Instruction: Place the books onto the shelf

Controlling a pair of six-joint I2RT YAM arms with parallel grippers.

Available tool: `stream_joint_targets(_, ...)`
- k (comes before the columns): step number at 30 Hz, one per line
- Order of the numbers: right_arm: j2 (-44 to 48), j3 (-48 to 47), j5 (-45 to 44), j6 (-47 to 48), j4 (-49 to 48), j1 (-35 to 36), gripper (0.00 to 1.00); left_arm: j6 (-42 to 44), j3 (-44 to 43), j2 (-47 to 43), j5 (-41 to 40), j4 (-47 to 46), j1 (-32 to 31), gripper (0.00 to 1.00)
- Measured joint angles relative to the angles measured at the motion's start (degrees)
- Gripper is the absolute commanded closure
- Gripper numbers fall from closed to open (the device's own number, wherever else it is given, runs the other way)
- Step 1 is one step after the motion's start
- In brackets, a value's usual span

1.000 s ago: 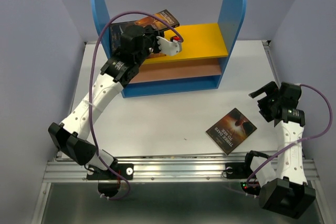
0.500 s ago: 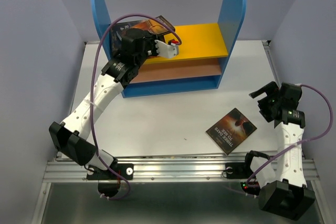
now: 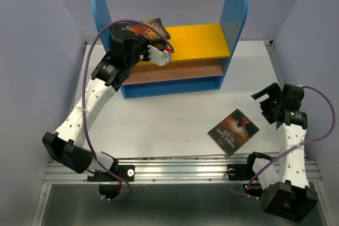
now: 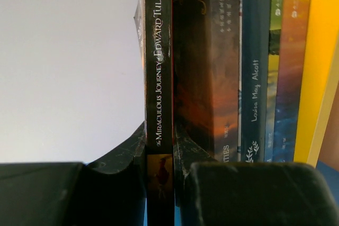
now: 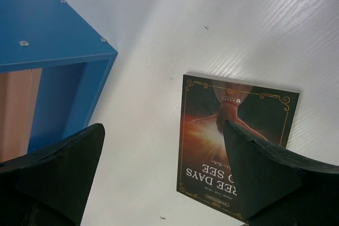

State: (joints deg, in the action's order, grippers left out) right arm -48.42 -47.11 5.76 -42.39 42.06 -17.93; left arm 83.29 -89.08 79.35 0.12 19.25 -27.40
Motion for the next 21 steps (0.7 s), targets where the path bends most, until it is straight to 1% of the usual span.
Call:
stream_joint_targets(1, 0.0, 0.0, 0.0, 0.0, 0.0, 0.0, 0.0, 0.5, 0.2, -0.1, 0.5, 0.2, 0.3, 1.0)
stream_joint_targets(2, 0.0, 0.0, -0.1, 0.0, 0.0, 0.0, 0.0, 0.8, 0.3, -0.2, 0.8, 0.3, 0.5, 0.91)
stream_joint_targets(4, 0.0, 0.0, -0.2, 0.0, 0.0, 0.0, 0.0, 1.3, 0.4, -0.2, 1.3, 0.4, 0.9, 0.82)
stream_joint_targets(5, 0.0, 0.0, -0.2, 0.0, 0.0, 0.0, 0.0, 1.3, 0.5, -0.2, 1.5, 0.4, 1.0, 0.72)
stream_joint_targets(7, 0.0, 0.0, -0.2, 0.0, 0.0, 0.0, 0.0, 1.2, 0.5, -0.2, 1.7, 0.3, 1.2, 0.67)
stream_joint_targets(8, 0.0, 0.0, -0.2, 0.0, 0.0, 0.0, 0.0, 1.1, 0.5, -0.2, 1.8, 0.2, 1.3, 0.67)
stream_joint_targets(9, 0.0, 0.0, -0.2, 0.0, 0.0, 0.0, 0.0, 0.9, 0.5, -0.2, 1.8, 0.3, 1.5, 0.61)
stream_joint_targets(11, 0.0, 0.0, -0.2, 0.0, 0.0, 0.0, 0.0, 0.5, 0.5, -0.2, 1.8, 0.2, 1.6, 0.56)
stream_joint_targets(12, 0.0, 0.0, -0.2, 0.0, 0.0, 0.0, 0.0, 0.0, 0.4, -0.1, 1.8, 0.3, 1.6, 0.49)
stream_joint_targets(21, 0.0, 0.1, -0.2, 0.0, 0.0, 0.0, 0.0, -3.2, -0.2, -0.1, 2.9, 0.5, 2.0, 0.42)
